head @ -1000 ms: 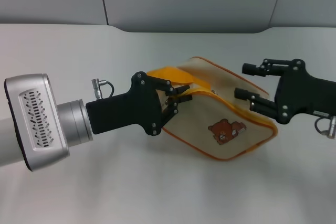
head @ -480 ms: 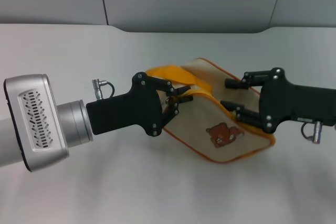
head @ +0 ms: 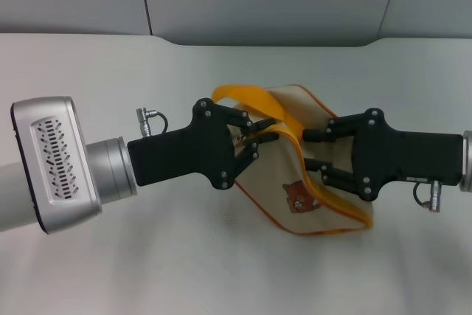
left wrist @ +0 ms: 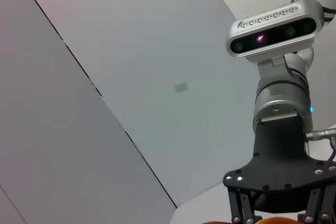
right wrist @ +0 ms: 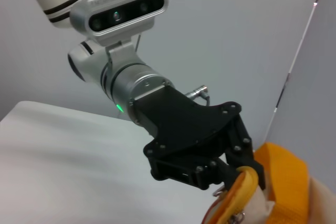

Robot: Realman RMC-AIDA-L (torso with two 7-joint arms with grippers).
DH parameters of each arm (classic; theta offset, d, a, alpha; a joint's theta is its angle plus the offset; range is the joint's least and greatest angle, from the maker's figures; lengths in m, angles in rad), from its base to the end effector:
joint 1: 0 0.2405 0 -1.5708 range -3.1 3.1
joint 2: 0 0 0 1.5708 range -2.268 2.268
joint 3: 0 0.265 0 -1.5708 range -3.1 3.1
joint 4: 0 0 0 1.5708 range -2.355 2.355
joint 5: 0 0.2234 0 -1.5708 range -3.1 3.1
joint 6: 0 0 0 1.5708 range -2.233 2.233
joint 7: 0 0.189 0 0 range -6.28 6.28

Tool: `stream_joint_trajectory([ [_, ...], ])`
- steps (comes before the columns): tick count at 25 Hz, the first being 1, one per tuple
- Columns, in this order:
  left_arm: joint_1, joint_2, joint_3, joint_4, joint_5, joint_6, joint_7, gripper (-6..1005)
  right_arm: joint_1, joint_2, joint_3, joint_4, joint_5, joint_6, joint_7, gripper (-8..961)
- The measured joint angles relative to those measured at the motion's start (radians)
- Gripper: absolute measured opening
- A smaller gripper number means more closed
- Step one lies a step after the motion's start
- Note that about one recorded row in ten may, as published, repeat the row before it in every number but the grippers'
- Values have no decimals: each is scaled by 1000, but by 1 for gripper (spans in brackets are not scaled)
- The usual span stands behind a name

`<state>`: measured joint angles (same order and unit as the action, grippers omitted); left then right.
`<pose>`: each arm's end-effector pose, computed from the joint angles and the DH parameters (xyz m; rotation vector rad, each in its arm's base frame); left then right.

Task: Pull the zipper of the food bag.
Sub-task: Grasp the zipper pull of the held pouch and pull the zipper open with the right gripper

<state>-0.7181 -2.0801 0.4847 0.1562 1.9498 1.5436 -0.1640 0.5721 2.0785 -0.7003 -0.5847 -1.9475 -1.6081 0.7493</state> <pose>-0.1970 0.3576 -0.1014 -2.4488 0.5952 -0.8335 0.2342 0.3577 -0.0525 -2.7043 -0.2535 0.6893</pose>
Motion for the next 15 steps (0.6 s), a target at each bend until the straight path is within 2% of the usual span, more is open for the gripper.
stream_joint_trajectory([
  [6,-11,0,0,-9,-1,-1,-4,85,8,2,-4,3,4,2,-4,399],
  [9,-12,0,0,-10,-1,-1,-5,85,8,4,-4,9,15,3,-22,307],
  [13,-13,0,0,-10,-4,-1,-5,85,11,6,-4,20,23,11,-43,92],
  [15,-14,0,0,-10,-6,-2,-6,85,14,6,-4,24,24,12,-43,79],
])
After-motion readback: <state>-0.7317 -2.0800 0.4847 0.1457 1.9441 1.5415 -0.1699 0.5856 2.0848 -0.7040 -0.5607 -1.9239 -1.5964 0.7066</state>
